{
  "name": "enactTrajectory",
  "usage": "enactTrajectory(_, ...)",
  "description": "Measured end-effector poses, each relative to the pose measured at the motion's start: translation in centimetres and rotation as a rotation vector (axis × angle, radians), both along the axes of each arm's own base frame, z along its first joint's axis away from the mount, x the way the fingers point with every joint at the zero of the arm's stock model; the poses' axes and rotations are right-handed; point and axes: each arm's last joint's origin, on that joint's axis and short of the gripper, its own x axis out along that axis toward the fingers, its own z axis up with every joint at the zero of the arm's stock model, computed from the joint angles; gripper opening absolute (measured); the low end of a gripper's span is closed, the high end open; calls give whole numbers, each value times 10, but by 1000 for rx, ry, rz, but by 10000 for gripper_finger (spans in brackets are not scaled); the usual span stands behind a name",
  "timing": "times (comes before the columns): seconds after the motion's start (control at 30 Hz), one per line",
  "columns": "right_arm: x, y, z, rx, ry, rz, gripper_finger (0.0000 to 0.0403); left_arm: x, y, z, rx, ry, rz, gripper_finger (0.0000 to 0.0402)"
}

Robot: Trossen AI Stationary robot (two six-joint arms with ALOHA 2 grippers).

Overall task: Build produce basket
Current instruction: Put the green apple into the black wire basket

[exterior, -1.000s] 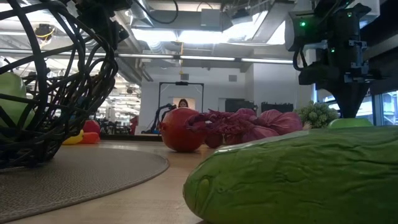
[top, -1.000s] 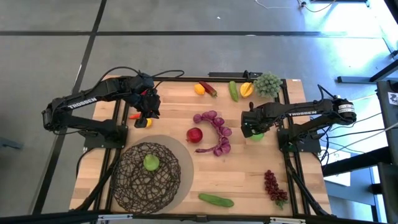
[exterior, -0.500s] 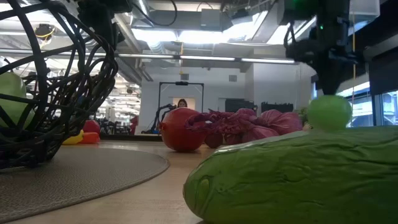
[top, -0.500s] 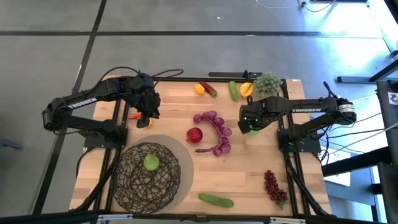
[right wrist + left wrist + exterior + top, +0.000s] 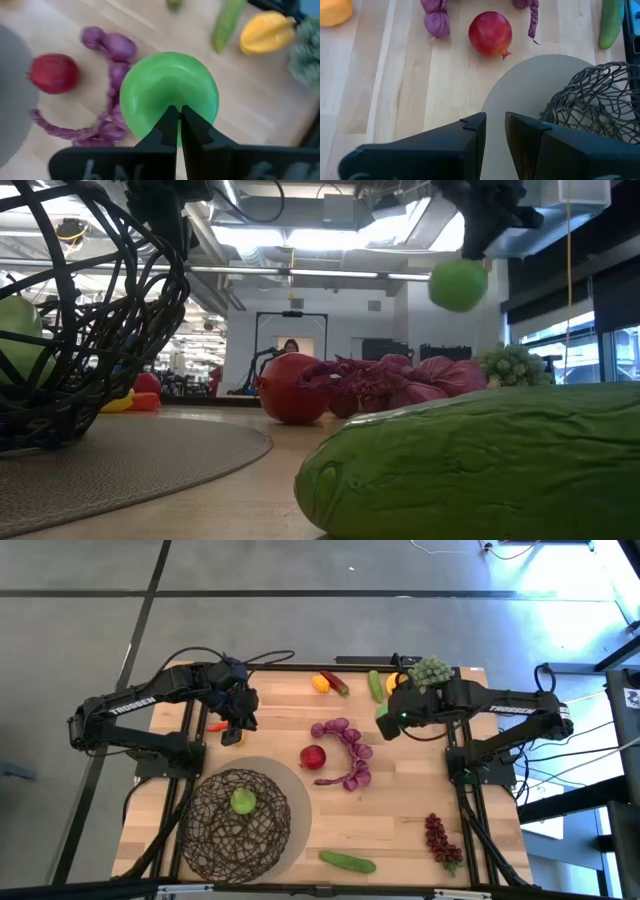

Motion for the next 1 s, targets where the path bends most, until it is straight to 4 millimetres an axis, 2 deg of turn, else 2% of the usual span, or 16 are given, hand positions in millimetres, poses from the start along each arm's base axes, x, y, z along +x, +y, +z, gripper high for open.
enactTrajectory(0.17, 6, 1, 2, -22, -43, 47, 0, 0, 0, 0, -17, 2, 23, 71)
enactTrajectory(0.47, 19, 0, -10, -27, 22, 70, 0, 0, 0, 0, -97, 4, 125, 105)
enactTrajectory(0.7, 25, 0, -16, -24, 46, 73, 0, 0, 0, 0, -99, 6, 143, 107)
enactTrajectory(1.0, 27, 1, -12, 1, 14, 81, 0, 0, 0, 0, -99, 7, 143, 108)
